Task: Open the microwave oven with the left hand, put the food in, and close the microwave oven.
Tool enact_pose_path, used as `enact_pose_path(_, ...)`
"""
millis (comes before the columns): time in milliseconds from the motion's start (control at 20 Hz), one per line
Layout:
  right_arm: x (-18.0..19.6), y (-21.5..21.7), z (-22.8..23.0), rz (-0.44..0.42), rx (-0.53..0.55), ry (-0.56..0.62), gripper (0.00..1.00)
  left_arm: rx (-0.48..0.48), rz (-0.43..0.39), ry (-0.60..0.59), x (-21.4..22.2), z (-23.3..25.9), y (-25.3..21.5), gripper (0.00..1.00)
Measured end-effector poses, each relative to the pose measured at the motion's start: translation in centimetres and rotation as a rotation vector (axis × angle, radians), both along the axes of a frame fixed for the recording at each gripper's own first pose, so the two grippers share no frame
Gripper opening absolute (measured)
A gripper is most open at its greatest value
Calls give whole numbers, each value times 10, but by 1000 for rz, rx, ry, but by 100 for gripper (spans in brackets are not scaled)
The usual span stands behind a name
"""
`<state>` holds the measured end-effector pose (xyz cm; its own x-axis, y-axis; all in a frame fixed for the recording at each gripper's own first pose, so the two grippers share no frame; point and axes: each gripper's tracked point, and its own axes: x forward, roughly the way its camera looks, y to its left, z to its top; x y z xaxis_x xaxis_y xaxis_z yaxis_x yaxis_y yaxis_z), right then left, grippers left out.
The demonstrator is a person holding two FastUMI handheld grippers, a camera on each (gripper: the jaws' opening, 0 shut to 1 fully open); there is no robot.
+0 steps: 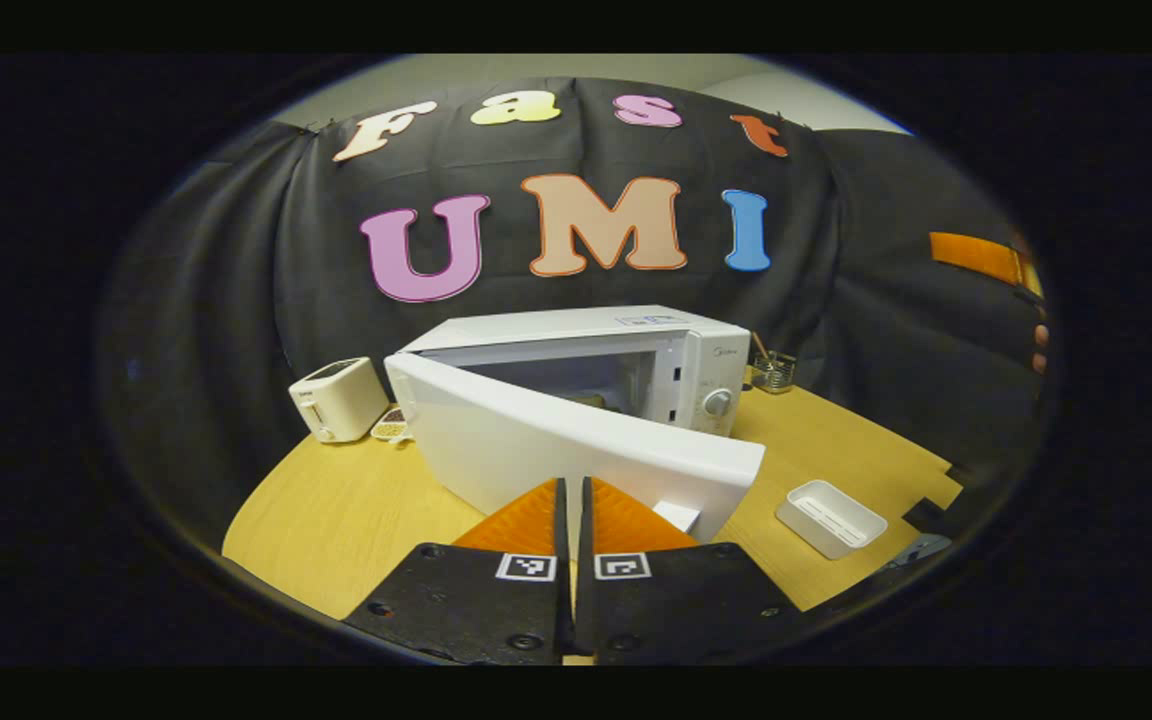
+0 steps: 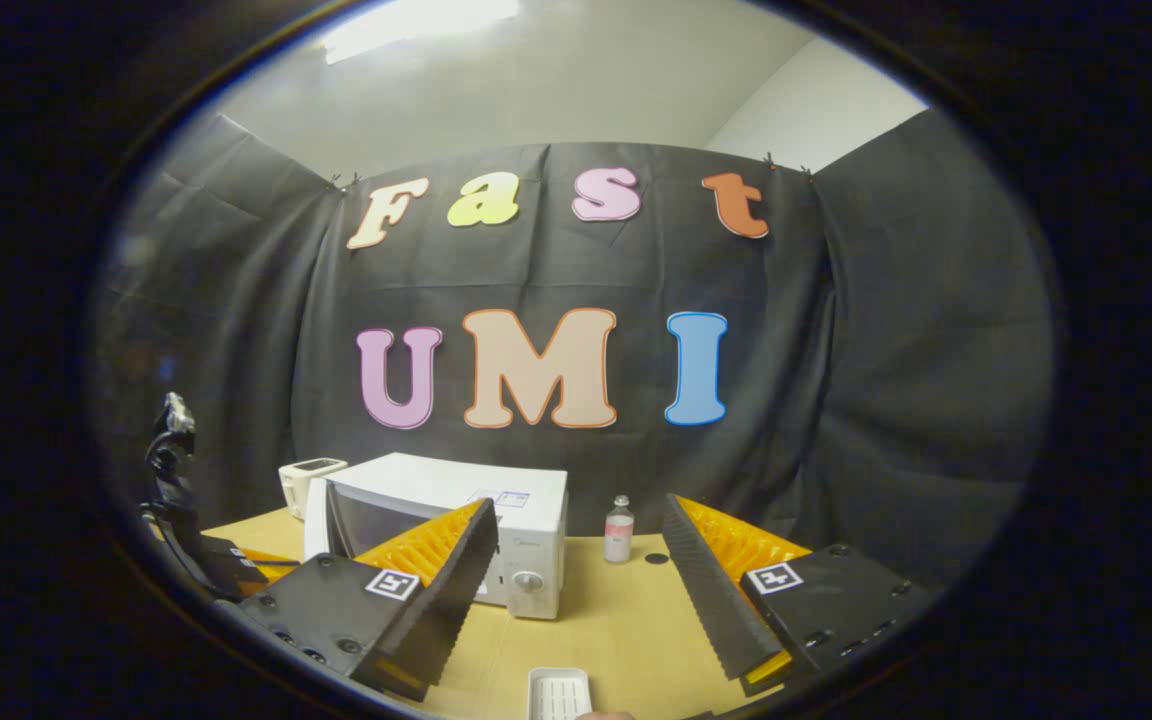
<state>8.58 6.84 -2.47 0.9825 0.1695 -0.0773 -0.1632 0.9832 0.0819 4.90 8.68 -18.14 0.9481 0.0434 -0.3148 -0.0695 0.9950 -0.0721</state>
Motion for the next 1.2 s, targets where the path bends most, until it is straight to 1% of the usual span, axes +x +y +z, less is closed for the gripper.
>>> enact_pose_path(150, -5, -8, 1, -3, -23, -7, 96, 10, -9, -1, 16, 0, -6, 0)
enact_pose_path(350, -9, -17, -1, -12, -44, -2, 96, 14, -44, -1, 39, -4, -16, 0)
enact_pose_path(400, -9, -19, 0, -17, -45, -2, 96, 14, -55, -6, 46, -4, -19, 1)
enact_pose_path(550, -10, -24, 1, -22, -38, 3, 96, 36, -64, -3, 66, -6, -22, 0)
enact_pose_path(1000, -14, -29, -7, 4, -54, 34, 96, 45, -98, -37, 124, 1, -41, 1)
enact_pose_path(1200, -16, -32, -6, 3, -53, 43, 96, -17, -110, -21, 141, -5, -52, 0)
